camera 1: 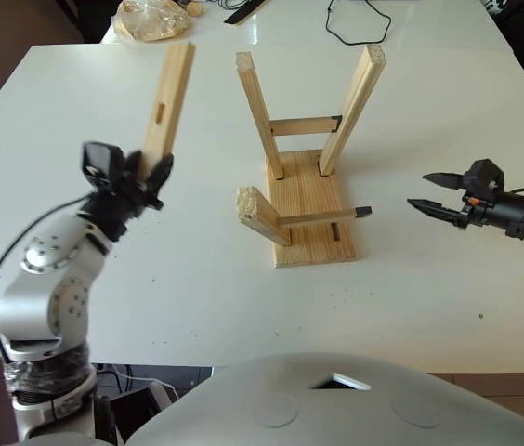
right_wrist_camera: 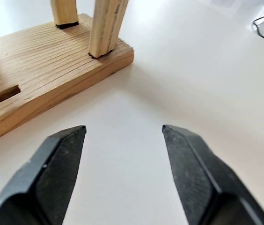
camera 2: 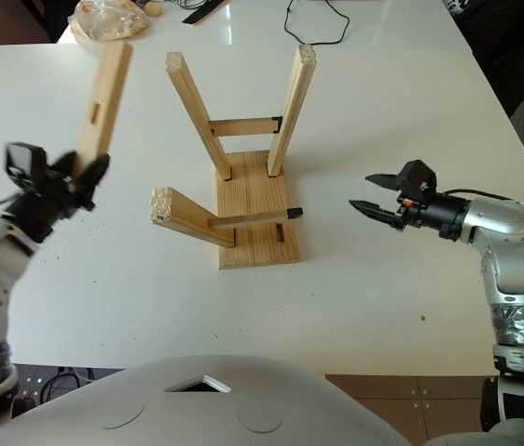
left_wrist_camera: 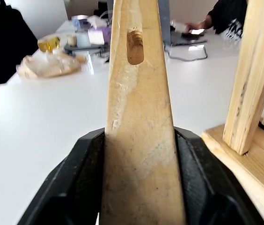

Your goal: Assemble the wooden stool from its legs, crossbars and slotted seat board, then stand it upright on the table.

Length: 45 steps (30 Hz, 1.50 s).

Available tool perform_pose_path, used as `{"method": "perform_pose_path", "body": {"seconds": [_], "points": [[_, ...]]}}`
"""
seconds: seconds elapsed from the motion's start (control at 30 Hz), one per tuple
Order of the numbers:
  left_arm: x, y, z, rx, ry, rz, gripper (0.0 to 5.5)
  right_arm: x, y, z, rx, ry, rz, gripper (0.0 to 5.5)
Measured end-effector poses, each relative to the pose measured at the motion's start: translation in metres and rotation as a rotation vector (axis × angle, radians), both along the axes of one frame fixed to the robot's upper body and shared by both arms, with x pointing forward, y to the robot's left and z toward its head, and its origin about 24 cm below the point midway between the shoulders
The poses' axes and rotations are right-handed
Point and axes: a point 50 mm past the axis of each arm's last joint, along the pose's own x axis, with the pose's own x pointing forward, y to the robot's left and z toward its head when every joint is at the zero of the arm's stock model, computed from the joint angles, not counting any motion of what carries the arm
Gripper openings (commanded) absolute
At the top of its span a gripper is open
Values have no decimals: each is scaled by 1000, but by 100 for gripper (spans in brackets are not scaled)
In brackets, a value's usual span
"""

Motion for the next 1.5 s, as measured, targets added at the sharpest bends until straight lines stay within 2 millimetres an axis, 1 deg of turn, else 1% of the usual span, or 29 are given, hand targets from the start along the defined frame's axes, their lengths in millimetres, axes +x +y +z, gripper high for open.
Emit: {"method": "perform_pose_path", "body": {"seconds": [0.07, 0.13, 0.23, 0.3, 0.37, 0.4, 0.47, 0.53, 0.6, 0.63, 0.67, 0.7, 0.73, 0.77, 0.87, 0.97, 1.07, 1.33, 1.43, 1.5], "points": [[6, 7, 27, 15, -109, -8, 202, 6, -5, 13, 43, -41, -46, 301], [7, 9, 52, -8, -215, -58, 202, 14, -7, 29, 103, -91, -88, 301], [4, 4, 75, -39, -301, -172, 202, 26, -3, 53, 210, -162, -112, 301], [2, -6, 89, -55, -349, -279, 202, 29, 9, 71, 321, -201, -74, 301], [-4, -28, 109, -41, -424, -443, 202, 28, 31, 102, 455, -259, 63, 301], [-6, -36, 114, -43, -440, -495, 202, 27, 37, 111, 484, -277, 112, 301], [-9, -55, 123, -66, -468, -633, 202, 22, 62, 133, 540, -299, 277, 301], [-7, -67, 125, -82, -456, -710, 202, 18, 78, 140, 561, -278, 376, 301], [-1, -77, 125, -104, -433, -766, 202, 17, 87, 141, 565, -245, 420, 301], [1, -82, 125, -115, -425, -792, 202, 18, 90, 142, 570, -233, 436, 301], [4, -88, 125, -126, -416, -821, 202, 18, 94, 143, 572, -227, 454, 320], [6, -92, 124, -130, -406, -845, 202, 18, 95, 144, 570, -224, 462, 323], [7, -94, 123, -130, -399, -854, 202, 18, 96, 145, 570, -224, 466, 346], [11, -98, 120, -127, -377, -873, 202, 17, 97, 146, 566, -224, 480, 359], [16, -105, 110, -103, -333, -908, 202, 16, 102, 145, 557, -209, 526, 371], [16, -109, 101, -90, -307, -950, 202, 15, 106, 147, 548, -200, 575, 371], [16, -110, 95, -67, -287, -977, 202, 15, 109, 154, 535, -218, 613, 371], [7, -114, 87, -74, -254, -1071, 202, 16, 114, 158, 528, -217, 649, 371], [10, -112, 84, -135, -197, -1141, 202, 8, 117, 163, 607, -183, 750, 371], [15, -111, 84, -169, -174, -1172, 202, 3, 118, 171, 644, -191, 808, 371]]}}
